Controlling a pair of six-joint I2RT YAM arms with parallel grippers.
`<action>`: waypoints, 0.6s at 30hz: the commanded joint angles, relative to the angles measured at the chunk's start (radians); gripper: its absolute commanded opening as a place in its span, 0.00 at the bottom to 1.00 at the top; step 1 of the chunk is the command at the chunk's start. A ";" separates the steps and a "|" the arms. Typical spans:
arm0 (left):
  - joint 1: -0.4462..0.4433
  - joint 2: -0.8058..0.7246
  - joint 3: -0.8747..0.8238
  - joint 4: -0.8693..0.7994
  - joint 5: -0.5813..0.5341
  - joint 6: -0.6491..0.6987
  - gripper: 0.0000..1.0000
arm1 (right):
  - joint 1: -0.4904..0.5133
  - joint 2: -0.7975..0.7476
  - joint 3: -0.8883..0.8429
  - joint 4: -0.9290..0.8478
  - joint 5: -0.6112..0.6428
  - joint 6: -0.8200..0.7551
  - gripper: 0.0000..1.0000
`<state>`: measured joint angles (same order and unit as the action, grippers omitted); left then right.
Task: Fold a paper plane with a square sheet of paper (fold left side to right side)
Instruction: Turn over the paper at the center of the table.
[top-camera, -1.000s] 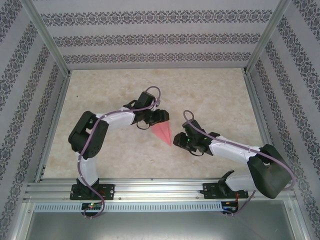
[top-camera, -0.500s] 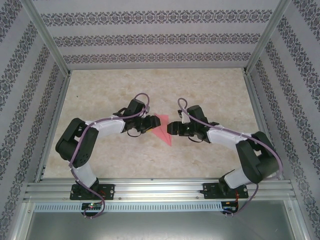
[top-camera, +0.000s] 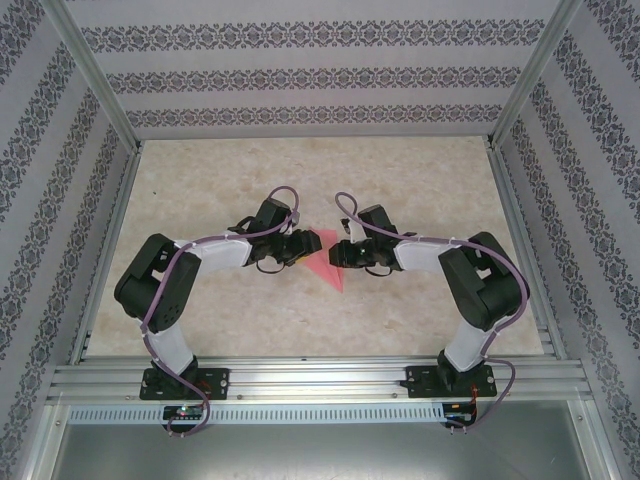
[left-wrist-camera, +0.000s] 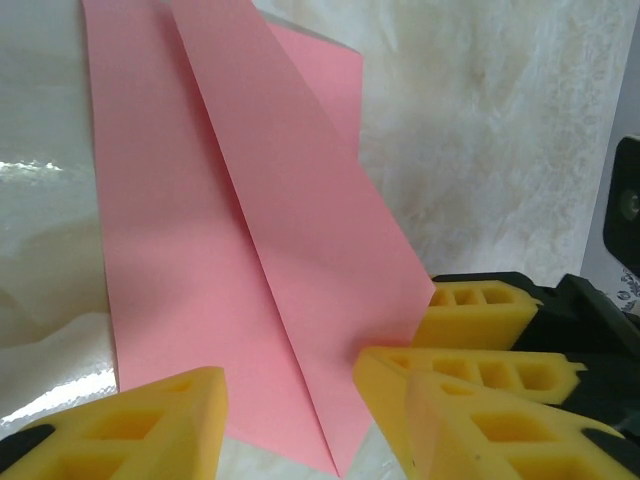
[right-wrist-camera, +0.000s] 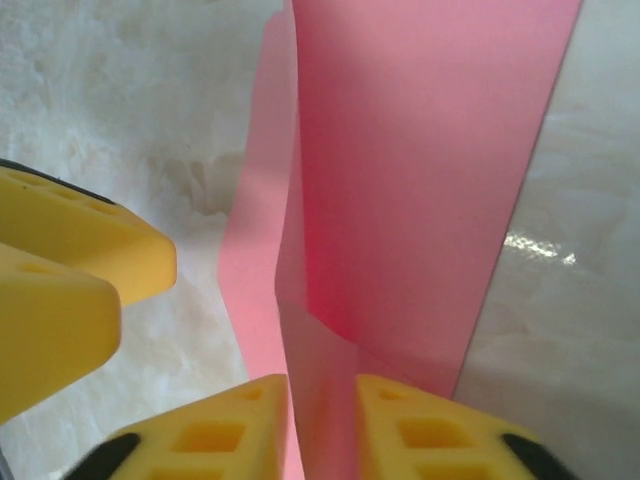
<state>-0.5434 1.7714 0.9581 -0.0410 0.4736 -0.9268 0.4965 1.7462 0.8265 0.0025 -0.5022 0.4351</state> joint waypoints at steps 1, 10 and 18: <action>0.015 -0.022 -0.018 0.045 -0.002 -0.020 0.53 | -0.011 0.013 0.021 0.052 -0.052 -0.009 0.09; 0.045 -0.221 -0.128 0.112 -0.021 -0.026 0.66 | -0.088 -0.101 -0.098 0.303 -0.270 0.076 0.00; 0.046 -0.358 -0.163 0.239 0.036 -0.090 0.73 | -0.096 -0.229 -0.144 0.426 -0.376 0.203 0.00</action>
<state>-0.5056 1.4380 0.8062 0.0921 0.4744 -0.9749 0.4004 1.5745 0.6991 0.3218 -0.8013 0.5770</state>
